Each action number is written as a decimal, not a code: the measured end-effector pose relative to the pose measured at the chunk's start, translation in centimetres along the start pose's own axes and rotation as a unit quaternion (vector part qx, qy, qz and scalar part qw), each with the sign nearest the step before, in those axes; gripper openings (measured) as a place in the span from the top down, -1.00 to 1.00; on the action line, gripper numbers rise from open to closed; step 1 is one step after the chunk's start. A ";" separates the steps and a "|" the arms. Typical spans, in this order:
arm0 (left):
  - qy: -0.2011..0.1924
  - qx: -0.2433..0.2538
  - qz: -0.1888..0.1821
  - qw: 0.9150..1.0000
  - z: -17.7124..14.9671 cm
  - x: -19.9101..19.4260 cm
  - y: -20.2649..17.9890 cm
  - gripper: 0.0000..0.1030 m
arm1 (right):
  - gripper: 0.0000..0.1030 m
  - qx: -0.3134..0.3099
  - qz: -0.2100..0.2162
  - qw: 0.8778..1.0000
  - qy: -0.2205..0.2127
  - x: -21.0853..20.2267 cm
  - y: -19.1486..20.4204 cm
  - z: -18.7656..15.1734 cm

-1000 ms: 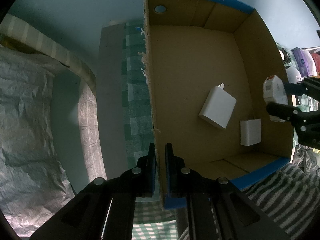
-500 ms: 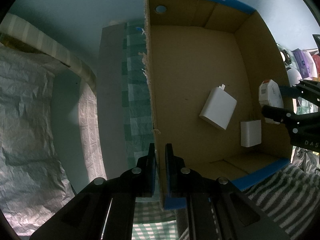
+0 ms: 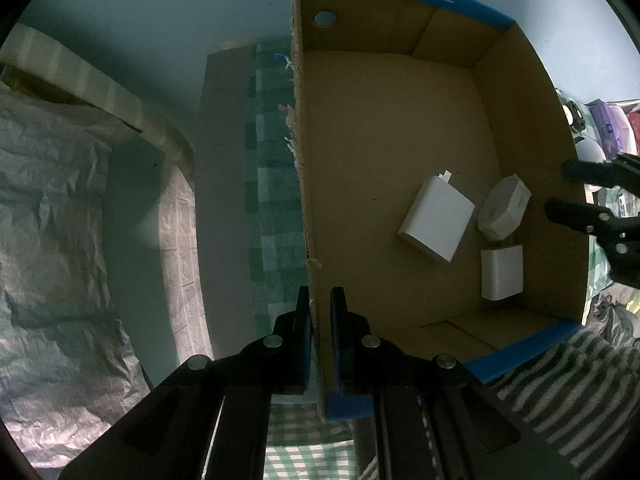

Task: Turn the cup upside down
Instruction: 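Carry the white octagonal device into the box and open the right gripper, then move the right gripper back over the table toward the white flat pad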

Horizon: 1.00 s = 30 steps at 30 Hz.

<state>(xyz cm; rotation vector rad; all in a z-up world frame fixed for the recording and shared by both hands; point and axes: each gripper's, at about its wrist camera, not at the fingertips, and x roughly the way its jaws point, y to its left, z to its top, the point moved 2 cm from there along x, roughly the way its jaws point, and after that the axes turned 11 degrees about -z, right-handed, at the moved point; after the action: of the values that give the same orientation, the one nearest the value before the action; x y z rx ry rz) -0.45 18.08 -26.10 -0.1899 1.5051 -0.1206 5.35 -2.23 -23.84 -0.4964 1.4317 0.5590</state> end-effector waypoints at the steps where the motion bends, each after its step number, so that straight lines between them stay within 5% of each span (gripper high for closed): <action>1: 0.000 0.000 0.000 1.000 0.0 0.0 0.0 0.84 | -0.11 0.003 -0.001 1.000 -0.005 -0.3 -0.2 -0.1; 15: 0.001 0.003 0.007 1.000 0.0 0.0 -0.1 0.84 | -0.25 0.059 -0.010 0.998 -0.035 -4.0 -5.0 -1.3; 30: 0.003 -0.001 0.014 1.000 0.3 0.0 -0.3 0.84 | -0.43 0.164 -0.037 0.985 0.032 -0.9 -14.7 -7.9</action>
<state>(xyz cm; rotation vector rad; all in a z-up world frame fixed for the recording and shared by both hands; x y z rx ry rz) -0.13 17.80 -26.04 -0.1698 1.5137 -0.0979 8.49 -18.67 -23.77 -0.3059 1.5242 0.2411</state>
